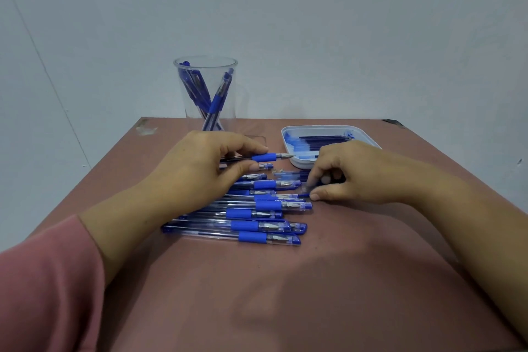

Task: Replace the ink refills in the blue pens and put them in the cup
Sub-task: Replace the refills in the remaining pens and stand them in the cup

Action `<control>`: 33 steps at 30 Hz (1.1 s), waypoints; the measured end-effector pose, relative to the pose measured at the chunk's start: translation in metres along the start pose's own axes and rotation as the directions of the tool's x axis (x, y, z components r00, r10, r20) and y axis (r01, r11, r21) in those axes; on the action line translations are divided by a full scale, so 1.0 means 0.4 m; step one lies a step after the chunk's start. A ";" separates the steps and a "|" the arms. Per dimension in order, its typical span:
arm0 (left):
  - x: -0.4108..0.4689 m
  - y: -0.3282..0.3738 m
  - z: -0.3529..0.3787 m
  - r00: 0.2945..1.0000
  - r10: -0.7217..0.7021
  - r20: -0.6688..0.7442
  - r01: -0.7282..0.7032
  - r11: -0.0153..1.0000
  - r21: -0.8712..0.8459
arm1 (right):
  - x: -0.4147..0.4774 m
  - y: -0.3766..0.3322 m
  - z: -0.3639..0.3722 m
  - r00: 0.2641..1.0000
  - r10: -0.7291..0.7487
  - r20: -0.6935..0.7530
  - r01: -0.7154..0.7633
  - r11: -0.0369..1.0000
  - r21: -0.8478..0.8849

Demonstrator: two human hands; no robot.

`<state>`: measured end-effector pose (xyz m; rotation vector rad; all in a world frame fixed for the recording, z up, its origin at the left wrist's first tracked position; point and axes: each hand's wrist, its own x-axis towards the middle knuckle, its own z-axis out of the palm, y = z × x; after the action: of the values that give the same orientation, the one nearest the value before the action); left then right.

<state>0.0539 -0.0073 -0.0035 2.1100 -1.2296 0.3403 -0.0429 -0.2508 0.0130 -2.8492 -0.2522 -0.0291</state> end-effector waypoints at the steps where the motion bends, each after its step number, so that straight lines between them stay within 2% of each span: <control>1: 0.000 0.001 0.000 1.000 0.000 0.002 0.000 1.000 0.000 | 0.000 -0.001 0.001 1.000 0.006 -0.003 -0.006 1.000 0.009; 3: 0.001 0.001 0.000 1.000 0.002 0.000 -0.002 1.000 0.001 | -0.005 -0.006 -0.006 0.999 0.012 -0.036 -0.011 0.999 0.033; 6: 0.001 0.003 -0.001 1.000 0.006 -0.002 -0.006 1.000 0.001 | -0.022 -0.020 -0.032 0.984 0.025 -0.177 -0.013 0.998 0.065; 10: 0.000 0.006 -0.002 1.000 0.019 -0.004 -0.019 1.000 -0.005 | -0.028 -0.046 -0.039 0.950 -0.028 -0.312 0.078 0.986 0.149; 18: -0.006 0.019 0.005 0.998 0.059 -0.008 -0.060 0.997 -0.048 | 0.001 -0.044 0.007 0.907 -0.114 -0.405 0.214 0.954 0.211; 28: -0.011 0.026 0.011 0.987 0.128 -0.101 -0.131 0.991 -0.022 | 0.008 -0.066 0.046 0.804 -0.144 -0.577 0.321 0.922 0.217; 33: -0.006 0.020 0.009 0.993 0.090 -0.073 -0.090 0.996 0.004 | 0.025 -0.057 0.054 0.835 -0.157 -0.527 0.305 0.930 0.206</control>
<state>0.0455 -0.0108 -0.0040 2.0286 -1.2841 0.4531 -0.0372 -0.2214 -0.0009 -2.3983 -0.4468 -0.7197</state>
